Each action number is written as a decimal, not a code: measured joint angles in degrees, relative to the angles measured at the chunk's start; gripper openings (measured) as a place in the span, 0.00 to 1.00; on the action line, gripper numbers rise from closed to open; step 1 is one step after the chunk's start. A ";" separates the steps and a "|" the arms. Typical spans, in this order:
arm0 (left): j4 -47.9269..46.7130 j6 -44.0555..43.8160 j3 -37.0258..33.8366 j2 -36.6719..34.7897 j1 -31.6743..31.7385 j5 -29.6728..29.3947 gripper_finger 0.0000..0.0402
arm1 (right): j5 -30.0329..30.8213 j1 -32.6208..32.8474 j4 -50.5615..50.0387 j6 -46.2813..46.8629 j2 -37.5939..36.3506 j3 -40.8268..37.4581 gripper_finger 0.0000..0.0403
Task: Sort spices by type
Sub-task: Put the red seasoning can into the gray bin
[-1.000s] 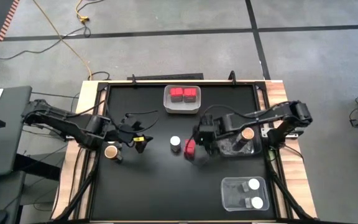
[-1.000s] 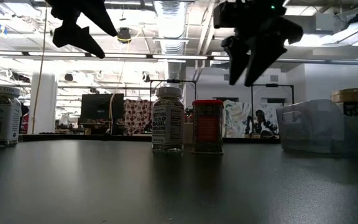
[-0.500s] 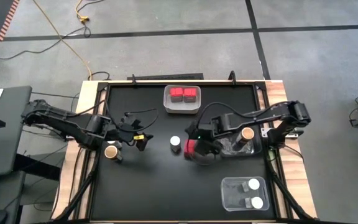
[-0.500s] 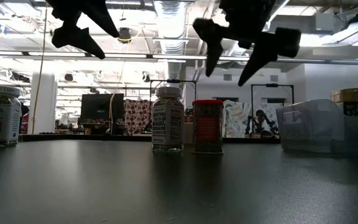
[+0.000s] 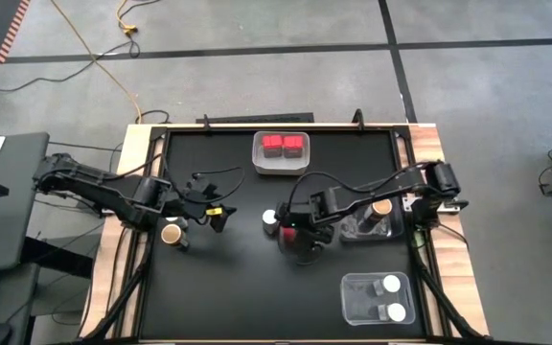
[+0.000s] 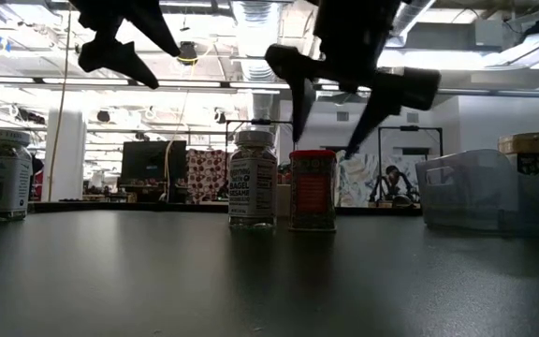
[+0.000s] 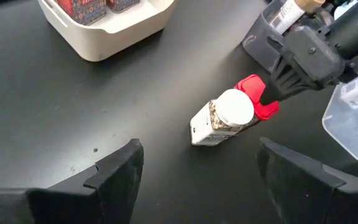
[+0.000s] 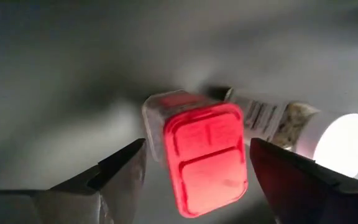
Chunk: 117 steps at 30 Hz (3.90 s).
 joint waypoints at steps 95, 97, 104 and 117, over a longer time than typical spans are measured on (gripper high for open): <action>-4.55 13.06 0.00 0.00 8.79 4.35 0.73 | -1.99 -32.81 -18.85 36.07 22.02 32.51 0.58; -4.57 12.47 0.00 0.00 8.79 4.37 0.73 | -2.10 -33.05 -19.68 36.09 22.02 32.51 0.58; -4.59 11.56 0.00 0.00 8.79 4.39 0.73 | -2.21 -33.09 -20.10 36.53 22.02 32.51 0.58; -4.61 11.56 0.00 0.00 8.79 4.54 0.73 | -2.29 -33.79 -20.18 39.24 22.02 32.51 0.98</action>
